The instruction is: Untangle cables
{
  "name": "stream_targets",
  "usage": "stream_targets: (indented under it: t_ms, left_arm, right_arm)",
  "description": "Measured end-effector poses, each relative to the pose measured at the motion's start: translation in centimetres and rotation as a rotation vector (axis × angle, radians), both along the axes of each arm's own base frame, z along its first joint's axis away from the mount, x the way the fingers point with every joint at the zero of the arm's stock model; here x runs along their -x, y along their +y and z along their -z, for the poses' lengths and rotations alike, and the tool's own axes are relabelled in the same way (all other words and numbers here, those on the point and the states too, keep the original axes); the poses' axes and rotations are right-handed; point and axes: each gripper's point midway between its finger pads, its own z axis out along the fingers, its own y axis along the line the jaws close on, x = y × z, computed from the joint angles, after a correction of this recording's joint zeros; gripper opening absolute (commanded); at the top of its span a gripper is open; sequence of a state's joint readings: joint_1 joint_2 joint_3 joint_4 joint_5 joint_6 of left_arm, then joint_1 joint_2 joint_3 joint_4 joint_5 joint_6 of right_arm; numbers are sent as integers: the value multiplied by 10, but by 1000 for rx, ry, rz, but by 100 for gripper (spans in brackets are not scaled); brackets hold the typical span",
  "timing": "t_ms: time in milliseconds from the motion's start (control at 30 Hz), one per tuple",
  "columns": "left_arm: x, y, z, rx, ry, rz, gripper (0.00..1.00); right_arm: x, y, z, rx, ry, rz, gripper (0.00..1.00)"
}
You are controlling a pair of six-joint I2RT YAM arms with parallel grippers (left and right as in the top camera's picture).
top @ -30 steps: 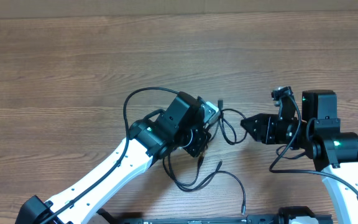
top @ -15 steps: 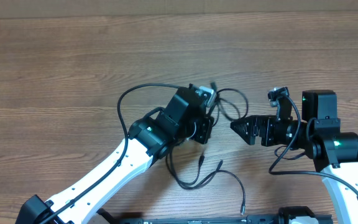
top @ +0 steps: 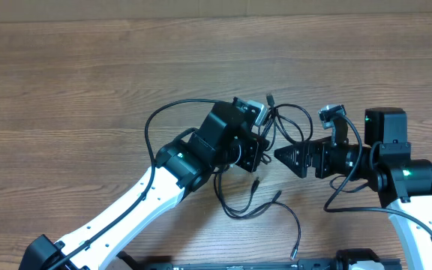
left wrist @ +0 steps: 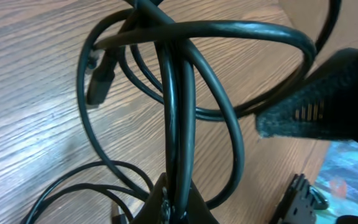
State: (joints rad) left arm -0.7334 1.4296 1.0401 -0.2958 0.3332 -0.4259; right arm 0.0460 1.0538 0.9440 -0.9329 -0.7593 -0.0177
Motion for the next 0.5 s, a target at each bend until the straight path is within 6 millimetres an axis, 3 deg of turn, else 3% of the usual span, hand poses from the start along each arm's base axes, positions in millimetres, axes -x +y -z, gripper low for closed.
stream_targets:
  t_ms: [200, 500]
  left_arm:
    - [9, -8, -2, 23, 24, 23, 4]
    - [29, -31, -9, 58, 10, 91, 4]
  right_arm:
    - [-3, -3, 2, 15, 7, 28, 100]
    - [-12, -30, 21, 128, 98, 221, 100]
